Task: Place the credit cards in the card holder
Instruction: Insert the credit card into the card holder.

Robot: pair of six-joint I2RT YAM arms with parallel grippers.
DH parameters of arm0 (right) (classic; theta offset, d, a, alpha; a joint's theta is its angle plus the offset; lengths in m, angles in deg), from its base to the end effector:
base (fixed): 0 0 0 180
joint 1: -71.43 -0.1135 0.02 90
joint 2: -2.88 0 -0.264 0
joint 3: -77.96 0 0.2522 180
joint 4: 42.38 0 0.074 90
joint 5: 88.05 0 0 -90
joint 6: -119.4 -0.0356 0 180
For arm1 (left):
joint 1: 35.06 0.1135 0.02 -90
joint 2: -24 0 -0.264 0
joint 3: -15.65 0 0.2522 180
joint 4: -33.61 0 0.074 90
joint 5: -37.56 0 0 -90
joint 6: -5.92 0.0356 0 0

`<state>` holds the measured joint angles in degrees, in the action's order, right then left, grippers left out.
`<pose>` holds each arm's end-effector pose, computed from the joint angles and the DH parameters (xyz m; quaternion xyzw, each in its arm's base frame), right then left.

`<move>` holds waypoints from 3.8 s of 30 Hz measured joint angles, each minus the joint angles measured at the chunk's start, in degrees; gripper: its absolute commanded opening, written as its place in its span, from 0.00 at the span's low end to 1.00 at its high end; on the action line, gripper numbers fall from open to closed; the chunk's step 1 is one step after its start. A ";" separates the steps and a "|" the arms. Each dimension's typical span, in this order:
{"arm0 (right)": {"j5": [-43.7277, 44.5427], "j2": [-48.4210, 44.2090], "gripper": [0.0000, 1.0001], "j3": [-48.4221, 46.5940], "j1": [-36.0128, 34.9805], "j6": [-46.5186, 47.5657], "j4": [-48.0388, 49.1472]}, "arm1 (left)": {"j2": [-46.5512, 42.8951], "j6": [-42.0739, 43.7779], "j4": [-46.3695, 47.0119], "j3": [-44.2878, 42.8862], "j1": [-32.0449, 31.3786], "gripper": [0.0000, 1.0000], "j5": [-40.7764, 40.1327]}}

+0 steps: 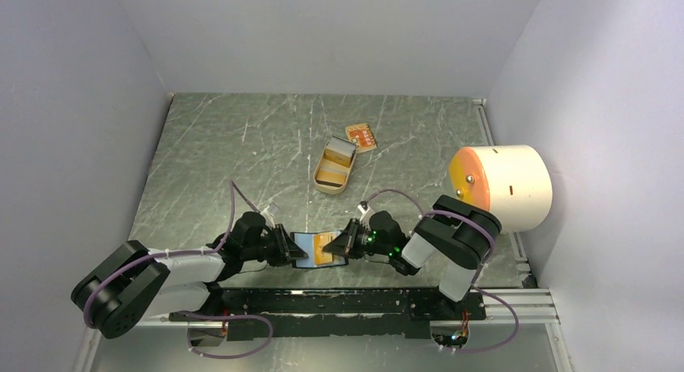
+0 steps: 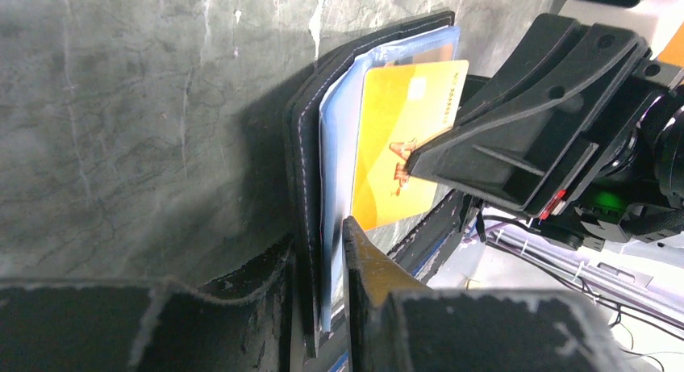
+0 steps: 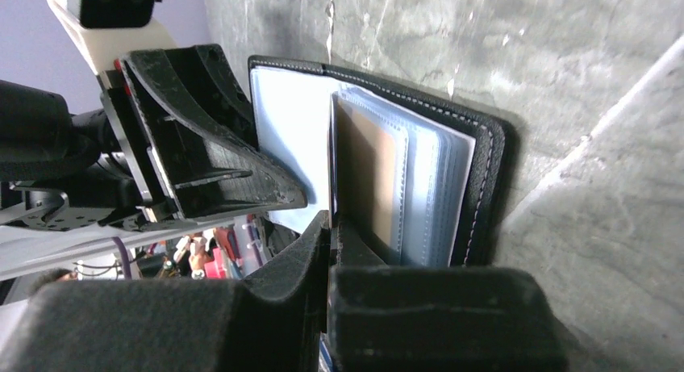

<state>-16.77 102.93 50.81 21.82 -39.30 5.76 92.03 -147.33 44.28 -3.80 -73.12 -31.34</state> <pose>0.1455 0.1887 0.0873 0.0513 0.8341 0.5269 0.1551 0.1281 -0.1165 0.1033 -0.1141 0.8795 -0.4381 0.1464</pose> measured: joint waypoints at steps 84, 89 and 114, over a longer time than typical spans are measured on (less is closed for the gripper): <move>-7.15 -4.35 0.27 -4.39 5.70 11.93 -13.55 | -7.89 1.29 -5.81 2.34 3.48 0.24 -0.44; -8.15 -5.46 0.28 -4.59 6.16 12.66 -14.16 | -9.22 1.29 -6.97 2.34 3.48 0.21 -0.44; -8.72 -7.78 0.00 -5.25 7.67 15.21 -19.58 | -11.37 1.31 -8.02 2.36 3.48 0.09 -0.44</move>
<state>-25.50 95.15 45.56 29.49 -24.09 -13.82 80.67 -146.02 36.26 -1.44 -69.65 -31.78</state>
